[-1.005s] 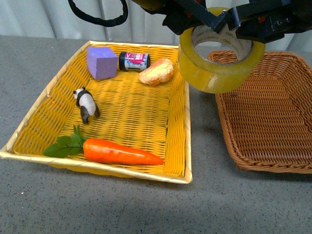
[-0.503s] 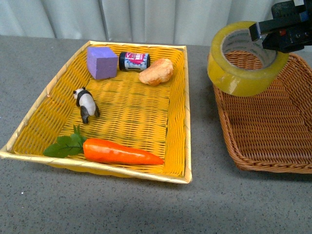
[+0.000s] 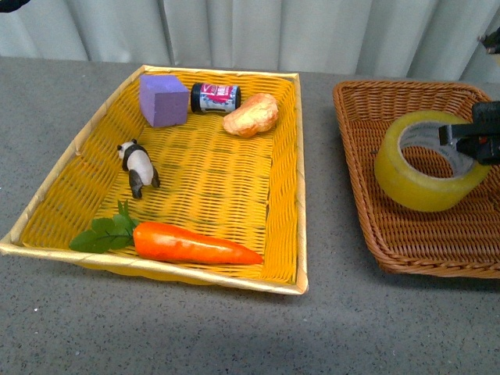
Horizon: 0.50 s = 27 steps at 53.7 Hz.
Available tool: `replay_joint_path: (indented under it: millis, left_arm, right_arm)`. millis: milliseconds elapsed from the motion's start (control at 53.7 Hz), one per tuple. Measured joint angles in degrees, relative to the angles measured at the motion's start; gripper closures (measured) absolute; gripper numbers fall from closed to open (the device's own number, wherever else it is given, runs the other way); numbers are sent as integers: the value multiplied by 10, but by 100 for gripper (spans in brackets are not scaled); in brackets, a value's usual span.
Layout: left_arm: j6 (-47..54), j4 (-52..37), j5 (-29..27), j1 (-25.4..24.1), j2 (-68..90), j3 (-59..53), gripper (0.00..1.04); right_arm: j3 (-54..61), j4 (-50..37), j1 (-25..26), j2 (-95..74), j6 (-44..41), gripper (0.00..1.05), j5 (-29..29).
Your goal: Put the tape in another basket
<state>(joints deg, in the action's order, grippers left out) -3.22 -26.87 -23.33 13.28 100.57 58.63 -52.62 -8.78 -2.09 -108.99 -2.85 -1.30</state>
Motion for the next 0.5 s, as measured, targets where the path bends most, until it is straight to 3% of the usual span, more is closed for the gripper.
replay_joint_path:
  millis: [428,503]
  left_arm:
    - [-22,-33,-6,6,-32,-41,7]
    - [-27,-33,-15,9,-35,-45,6]
  right_arm:
    - [10,-34,27,-48,18,89,8]
    - [10,-38,30,-48,24,74,-6]
